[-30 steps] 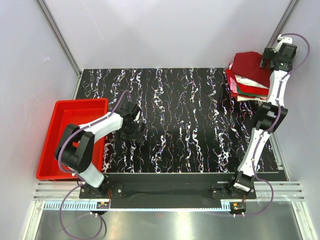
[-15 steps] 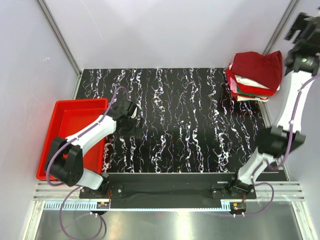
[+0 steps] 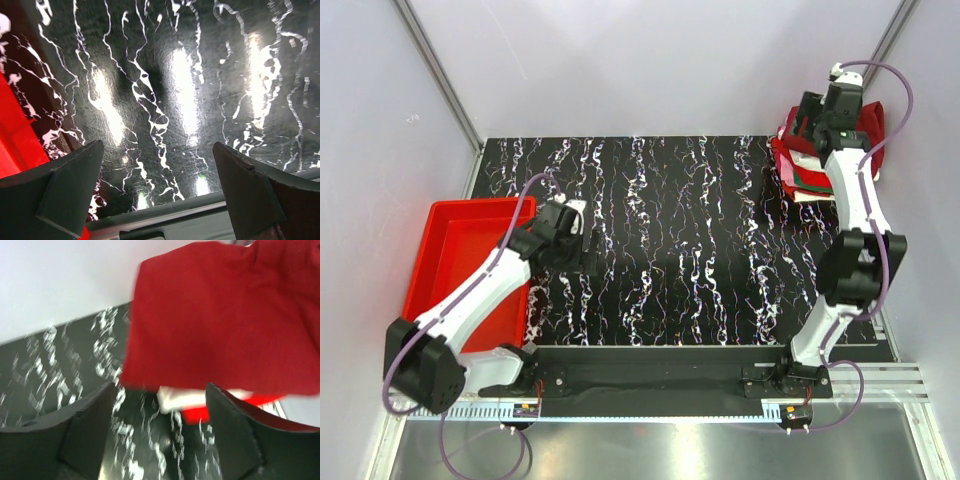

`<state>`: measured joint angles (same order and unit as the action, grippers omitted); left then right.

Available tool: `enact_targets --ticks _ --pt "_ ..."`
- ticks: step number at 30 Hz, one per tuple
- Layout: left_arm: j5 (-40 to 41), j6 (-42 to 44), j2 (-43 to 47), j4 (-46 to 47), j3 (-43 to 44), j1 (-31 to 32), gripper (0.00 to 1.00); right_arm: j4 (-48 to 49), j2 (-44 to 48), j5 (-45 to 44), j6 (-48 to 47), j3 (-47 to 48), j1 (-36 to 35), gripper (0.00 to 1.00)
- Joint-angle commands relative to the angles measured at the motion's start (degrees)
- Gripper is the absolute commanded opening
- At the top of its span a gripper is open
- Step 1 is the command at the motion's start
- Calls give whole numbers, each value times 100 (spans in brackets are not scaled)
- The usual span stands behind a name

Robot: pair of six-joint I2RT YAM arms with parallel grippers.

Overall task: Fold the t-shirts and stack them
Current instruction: Neatly place the folded tshirt to the corner

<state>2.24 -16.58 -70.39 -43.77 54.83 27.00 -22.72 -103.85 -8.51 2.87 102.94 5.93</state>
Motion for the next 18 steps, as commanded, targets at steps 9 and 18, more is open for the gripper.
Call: enact_targets --ticks 9,18 --pt "-4 76 219 395 -271 24 99 -461 -2987 1018 714 3828 1392 57" --pt "-4 93 -229 360 -262 24 99 -119 -4590 430 65 5052 1586 55"
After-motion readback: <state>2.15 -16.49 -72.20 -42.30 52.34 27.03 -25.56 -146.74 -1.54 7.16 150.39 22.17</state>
